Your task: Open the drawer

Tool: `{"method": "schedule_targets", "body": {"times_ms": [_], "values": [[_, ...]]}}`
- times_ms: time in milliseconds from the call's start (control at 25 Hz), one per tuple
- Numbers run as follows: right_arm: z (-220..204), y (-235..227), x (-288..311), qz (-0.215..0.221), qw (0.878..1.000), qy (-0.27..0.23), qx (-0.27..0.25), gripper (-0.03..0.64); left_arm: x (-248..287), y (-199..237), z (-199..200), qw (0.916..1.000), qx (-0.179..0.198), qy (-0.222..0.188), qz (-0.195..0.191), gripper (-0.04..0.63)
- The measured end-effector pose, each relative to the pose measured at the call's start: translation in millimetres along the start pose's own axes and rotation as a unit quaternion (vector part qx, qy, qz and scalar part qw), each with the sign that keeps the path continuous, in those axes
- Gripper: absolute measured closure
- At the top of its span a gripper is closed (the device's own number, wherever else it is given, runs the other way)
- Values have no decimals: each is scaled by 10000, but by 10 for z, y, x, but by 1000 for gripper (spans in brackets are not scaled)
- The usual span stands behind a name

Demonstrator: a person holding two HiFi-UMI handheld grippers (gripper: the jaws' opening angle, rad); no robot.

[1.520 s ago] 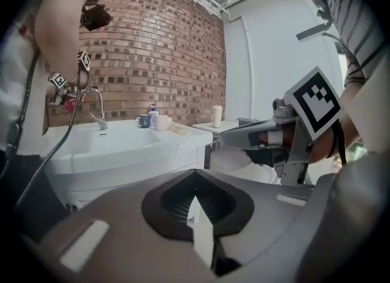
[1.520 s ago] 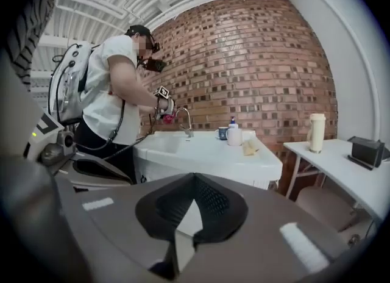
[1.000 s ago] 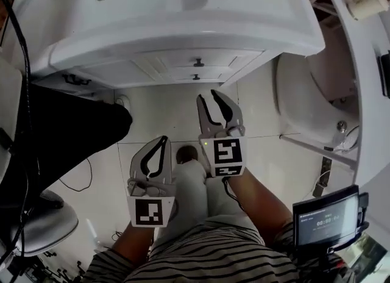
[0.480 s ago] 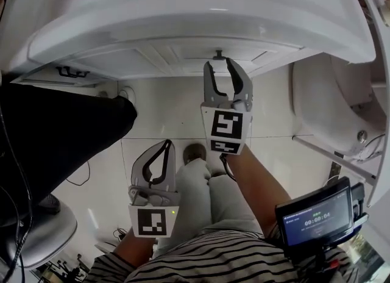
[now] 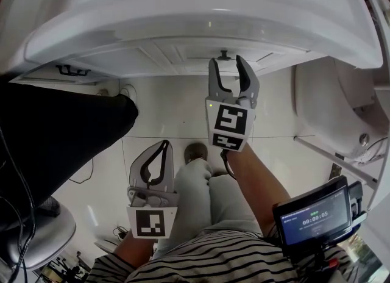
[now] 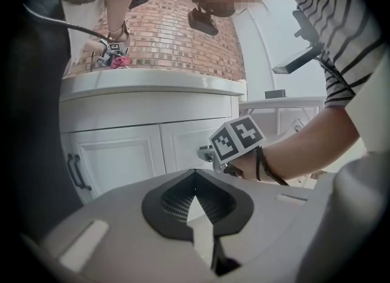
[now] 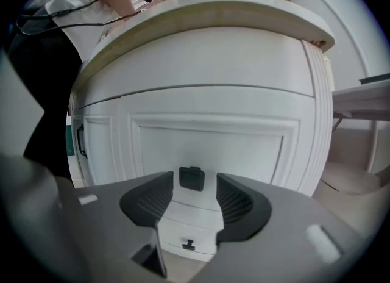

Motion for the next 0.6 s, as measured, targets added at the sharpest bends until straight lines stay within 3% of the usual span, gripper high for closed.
{"method": "schedule_targets", "body": {"times_ms": [200,600], "values": [[87,44,-8,-57,9998,-53,-166,491,-10,28,-11,10000,-9,25,77,580],[-34,72,-225,183,9996,198,-68,497,-208,-82,31,9999,-51,54,88,580]]}}
Point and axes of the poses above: the fingertips, and each gripper's own axes: x forward along the fingers, y to its left, z out of its top, the point moved 7 cm from there along -x, backward along the fingers, and after that the axes turned 11 degrees about y, right-handed, at the moved point
